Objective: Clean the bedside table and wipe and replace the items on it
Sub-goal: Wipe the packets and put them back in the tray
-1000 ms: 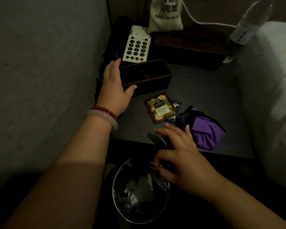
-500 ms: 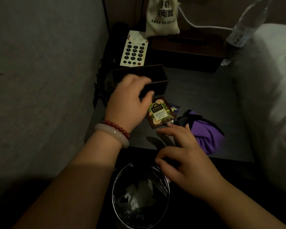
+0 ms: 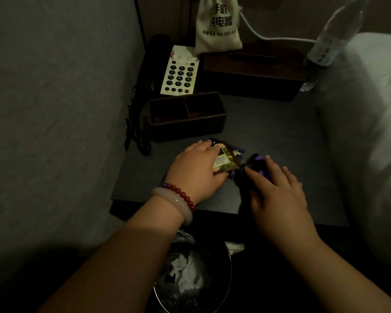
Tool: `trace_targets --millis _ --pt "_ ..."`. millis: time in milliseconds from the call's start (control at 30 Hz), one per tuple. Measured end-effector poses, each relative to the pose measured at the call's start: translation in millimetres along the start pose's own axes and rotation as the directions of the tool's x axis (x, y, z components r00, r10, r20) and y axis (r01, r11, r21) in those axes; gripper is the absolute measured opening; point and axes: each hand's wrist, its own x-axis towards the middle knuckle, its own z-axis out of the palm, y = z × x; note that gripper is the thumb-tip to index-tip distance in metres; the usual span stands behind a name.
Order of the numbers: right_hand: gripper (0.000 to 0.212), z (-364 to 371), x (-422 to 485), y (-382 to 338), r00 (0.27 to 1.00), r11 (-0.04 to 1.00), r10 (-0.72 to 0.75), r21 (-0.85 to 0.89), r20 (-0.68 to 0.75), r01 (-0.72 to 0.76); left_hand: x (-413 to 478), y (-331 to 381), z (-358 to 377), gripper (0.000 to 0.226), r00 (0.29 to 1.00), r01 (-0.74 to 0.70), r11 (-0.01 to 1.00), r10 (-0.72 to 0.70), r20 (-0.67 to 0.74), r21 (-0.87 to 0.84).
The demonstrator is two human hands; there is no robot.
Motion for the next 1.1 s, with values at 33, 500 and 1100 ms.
trace_targets --millis 33,500,1100 --pt "0.053 1.6 0.0 -0.6 0.999 1.0 -0.021 0.003 -0.04 0.021 -1.2 0.7 -0.4 0.065 1.0 -0.003 1.0 0.002 -0.013 -0.027" --pt "0.026 -24.0 18.9 6.4 0.76 0.883 0.143 0.429 -0.634 0.192 -8.8 4.5 -16.7 0.035 0.84 -0.233 0.829 -0.092 -0.535 -0.509" --pt "0.009 -59.3 47.9 -78.8 0.76 0.341 0.181 0.765 -0.624 0.546 -14.2 54.4 -46.1 0.04 0.777 -0.537 0.475 -0.044 -0.628 -0.697"
